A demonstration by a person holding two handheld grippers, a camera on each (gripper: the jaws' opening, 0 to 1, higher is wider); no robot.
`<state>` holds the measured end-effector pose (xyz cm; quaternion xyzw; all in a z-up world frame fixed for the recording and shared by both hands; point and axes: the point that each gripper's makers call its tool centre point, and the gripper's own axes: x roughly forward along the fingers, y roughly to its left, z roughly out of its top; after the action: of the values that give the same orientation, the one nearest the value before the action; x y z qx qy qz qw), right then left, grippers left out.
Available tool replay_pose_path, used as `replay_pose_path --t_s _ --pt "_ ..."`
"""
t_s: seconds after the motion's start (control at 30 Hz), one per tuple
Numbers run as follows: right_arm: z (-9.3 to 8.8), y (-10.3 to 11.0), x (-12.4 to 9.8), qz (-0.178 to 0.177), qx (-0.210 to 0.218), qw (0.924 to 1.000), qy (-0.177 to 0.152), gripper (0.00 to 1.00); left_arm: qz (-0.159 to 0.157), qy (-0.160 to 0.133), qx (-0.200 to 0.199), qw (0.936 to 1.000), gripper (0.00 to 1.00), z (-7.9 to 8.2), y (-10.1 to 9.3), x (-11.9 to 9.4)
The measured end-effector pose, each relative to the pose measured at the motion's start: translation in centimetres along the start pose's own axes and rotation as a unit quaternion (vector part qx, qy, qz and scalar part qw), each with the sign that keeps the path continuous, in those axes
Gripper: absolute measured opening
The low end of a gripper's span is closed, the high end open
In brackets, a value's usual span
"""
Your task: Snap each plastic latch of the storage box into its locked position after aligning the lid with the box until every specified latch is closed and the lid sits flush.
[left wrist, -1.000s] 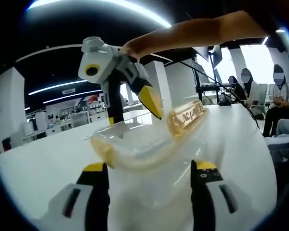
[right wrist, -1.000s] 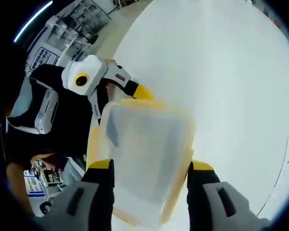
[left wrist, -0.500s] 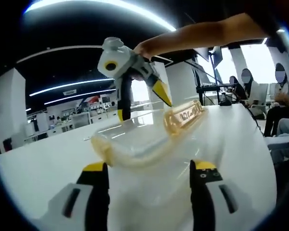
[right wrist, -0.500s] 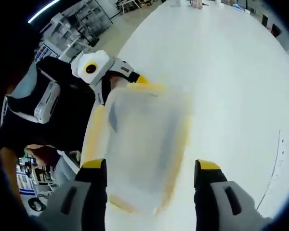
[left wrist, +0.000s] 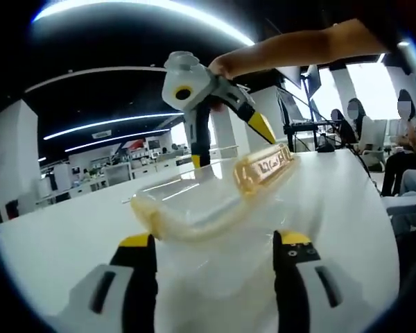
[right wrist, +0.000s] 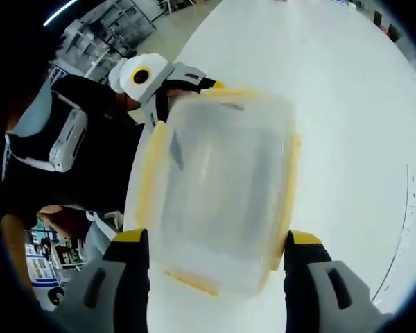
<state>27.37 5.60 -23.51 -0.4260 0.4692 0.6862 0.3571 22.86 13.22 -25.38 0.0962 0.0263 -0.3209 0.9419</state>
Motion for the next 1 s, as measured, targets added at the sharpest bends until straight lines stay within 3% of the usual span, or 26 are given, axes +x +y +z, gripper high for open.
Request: replay_pose_path --t_s 0.07,0.13,0.17,0.63,1.0 --pt "-0.1 -0.3 0.1 -0.003 0.006 1.0000 0.006 0.78 0.001 0.000 0.000 1.0000 0.67 0.0 0.0 0.0" --pt "0.0 -1.0 0.2 -0.022 0.021 0.9995 0.005 0.68 0.001 0.000 0.001 1.0000 0.67 0.0 0.0 0.0" --pt "0.0 -0.5 0.4 -0.009 0.019 0.9998 0.006 0.68 0.002 0.000 0.001 1.0000 0.67 0.0 0.0 0.0" --pt "-0.2 -0.4 0.7 -0.004 0.031 0.9993 0.022 0.58 0.010 0.009 -0.013 0.9998 0.69 0.0 0.1 0.5" --pt "-0.2 -0.5 0.3 0.007 0.033 0.9991 0.024 0.58 0.007 0.011 -0.021 0.9997 0.72 0.1 0.0 0.8"
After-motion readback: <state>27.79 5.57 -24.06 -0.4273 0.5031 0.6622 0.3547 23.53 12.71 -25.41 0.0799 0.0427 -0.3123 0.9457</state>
